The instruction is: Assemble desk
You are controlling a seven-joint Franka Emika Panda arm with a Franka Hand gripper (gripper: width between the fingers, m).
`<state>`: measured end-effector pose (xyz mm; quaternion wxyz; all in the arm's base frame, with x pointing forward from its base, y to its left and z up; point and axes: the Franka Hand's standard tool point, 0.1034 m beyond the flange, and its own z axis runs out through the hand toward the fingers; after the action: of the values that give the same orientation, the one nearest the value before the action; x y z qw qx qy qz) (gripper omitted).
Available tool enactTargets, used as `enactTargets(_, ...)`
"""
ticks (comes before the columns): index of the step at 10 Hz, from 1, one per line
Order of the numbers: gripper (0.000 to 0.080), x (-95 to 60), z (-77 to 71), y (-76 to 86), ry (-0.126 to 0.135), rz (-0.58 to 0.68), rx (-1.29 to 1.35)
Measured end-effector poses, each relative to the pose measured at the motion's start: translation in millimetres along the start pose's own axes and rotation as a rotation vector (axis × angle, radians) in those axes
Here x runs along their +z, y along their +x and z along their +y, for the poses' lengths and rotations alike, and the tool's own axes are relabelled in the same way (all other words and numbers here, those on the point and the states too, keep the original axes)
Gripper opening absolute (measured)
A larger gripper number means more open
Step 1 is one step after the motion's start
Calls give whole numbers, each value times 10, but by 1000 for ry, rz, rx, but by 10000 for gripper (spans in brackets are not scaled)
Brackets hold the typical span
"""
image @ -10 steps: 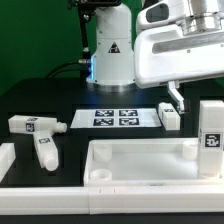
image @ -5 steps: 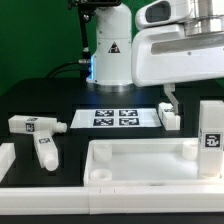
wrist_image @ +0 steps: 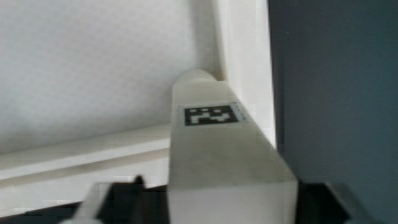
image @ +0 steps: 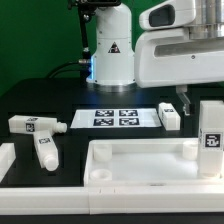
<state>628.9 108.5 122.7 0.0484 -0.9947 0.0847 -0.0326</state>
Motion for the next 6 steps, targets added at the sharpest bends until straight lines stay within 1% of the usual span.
enactTargets(1,284,1,-9,-3,5,-2,115)
enactTargets(2,284,2,-11,-4,5,-2,158)
enactTargets(4,284,4,-10,-5,5,-3,334)
enactTargets(5,284,11,-23,-18,2,-6,490)
enactTargets(6,284,15,-29,-22,7,-12,650)
